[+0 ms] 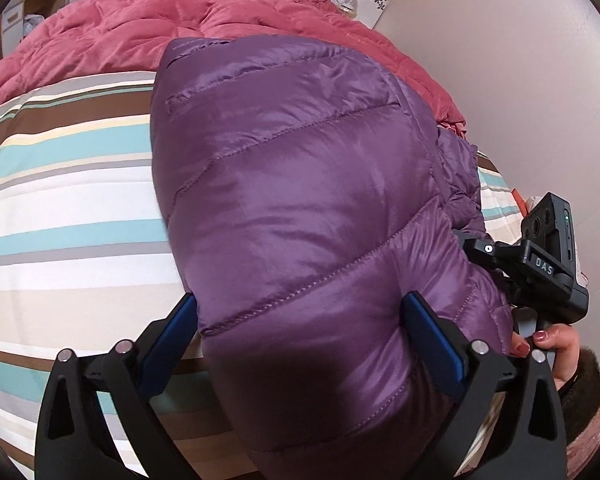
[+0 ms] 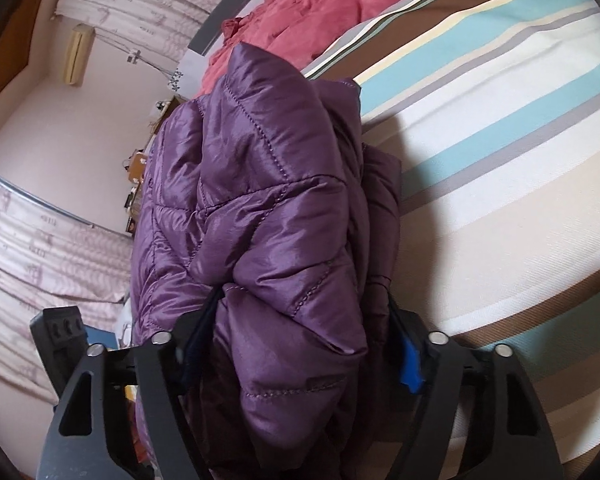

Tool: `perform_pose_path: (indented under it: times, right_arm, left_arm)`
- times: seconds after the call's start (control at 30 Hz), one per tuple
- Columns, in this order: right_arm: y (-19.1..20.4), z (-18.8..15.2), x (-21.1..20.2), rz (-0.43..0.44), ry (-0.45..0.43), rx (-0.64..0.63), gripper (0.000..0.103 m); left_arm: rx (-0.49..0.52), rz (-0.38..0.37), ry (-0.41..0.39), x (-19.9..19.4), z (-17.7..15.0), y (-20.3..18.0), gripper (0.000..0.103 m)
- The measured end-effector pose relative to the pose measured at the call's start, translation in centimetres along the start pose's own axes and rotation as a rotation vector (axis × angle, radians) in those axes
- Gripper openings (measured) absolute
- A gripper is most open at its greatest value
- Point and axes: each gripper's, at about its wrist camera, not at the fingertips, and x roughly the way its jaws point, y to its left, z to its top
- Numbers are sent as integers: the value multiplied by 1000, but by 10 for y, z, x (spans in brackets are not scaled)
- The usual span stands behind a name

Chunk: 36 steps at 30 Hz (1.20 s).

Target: Fold large clothes

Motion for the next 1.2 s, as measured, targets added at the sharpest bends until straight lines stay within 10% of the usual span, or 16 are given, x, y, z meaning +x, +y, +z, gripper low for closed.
perform_pose_path:
  times: [0.43, 1.2]
  right_arm:
    - [27, -14, -16, 10, -76, -112, 35]
    - [38, -14, -22, -13, -100, -152, 34]
  left_arm:
    - [129, 101, -112, -27, -14, -29, 58]
    - [117, 95, -143, -41, -28, -22, 54]
